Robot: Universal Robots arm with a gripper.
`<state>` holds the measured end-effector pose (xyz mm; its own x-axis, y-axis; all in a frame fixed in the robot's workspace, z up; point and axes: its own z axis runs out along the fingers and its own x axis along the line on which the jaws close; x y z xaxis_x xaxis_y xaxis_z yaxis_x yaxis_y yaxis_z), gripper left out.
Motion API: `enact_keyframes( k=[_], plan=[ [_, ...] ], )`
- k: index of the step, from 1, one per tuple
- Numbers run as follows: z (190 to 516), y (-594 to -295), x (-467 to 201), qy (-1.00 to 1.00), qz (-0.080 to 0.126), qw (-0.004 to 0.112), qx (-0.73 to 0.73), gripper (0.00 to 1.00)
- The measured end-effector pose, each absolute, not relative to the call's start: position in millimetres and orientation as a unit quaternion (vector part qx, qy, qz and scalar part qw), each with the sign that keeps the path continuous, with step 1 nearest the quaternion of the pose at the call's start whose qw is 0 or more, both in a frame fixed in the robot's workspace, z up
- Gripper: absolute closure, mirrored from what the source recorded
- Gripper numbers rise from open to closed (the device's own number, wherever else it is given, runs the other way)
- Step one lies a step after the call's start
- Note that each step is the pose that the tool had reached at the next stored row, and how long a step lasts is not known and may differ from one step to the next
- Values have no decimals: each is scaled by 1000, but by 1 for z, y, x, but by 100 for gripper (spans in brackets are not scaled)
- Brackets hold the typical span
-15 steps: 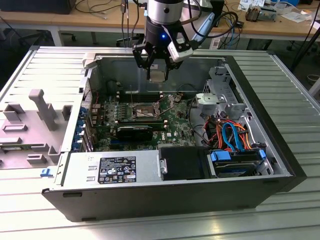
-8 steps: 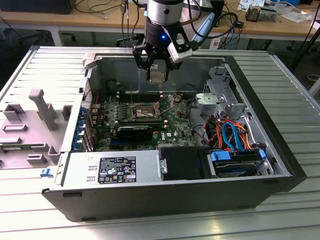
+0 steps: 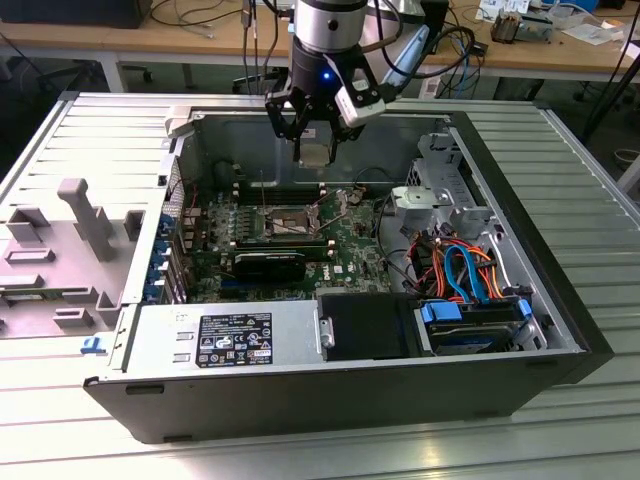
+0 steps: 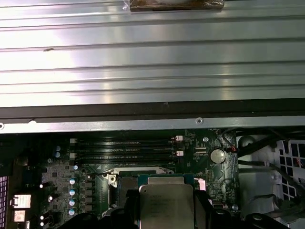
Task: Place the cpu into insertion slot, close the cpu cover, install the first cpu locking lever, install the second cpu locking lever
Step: 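Place the cpu into insertion slot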
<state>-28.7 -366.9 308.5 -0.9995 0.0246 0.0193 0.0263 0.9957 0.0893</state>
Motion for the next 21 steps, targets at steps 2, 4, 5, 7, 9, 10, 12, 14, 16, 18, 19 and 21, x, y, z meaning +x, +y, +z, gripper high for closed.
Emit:
enact_keyframes(
  k=[2,4,5,7,9,10,12,14,16,18,19,21],
  plan=[
    [308,-367,-29,-999,-45,9,-13,45],
    [308,-367,-29,-999,-45,9,-13,45],
    [307,-367,-29,-999,-45,9,-13,45],
    [307,-367,-29,-999,-45,9,-13,45],
    [306,-367,-29,-999,-45,9,-13,45],
    [306,-367,-29,-999,-45,9,-13,45],
    [305,-367,-29,-999,-45,9,-13,45],
    [305,-367,-29,-999,-45,9,-13,45],
    [305,-367,-29,-999,-45,9,-13,45],
    [304,-367,-29,-999,-45,9,-13,45],
    [304,-367,-29,-999,-45,9,-13,45],
    [303,-367,-29,-999,-45,9,-13,45]
  ],
)
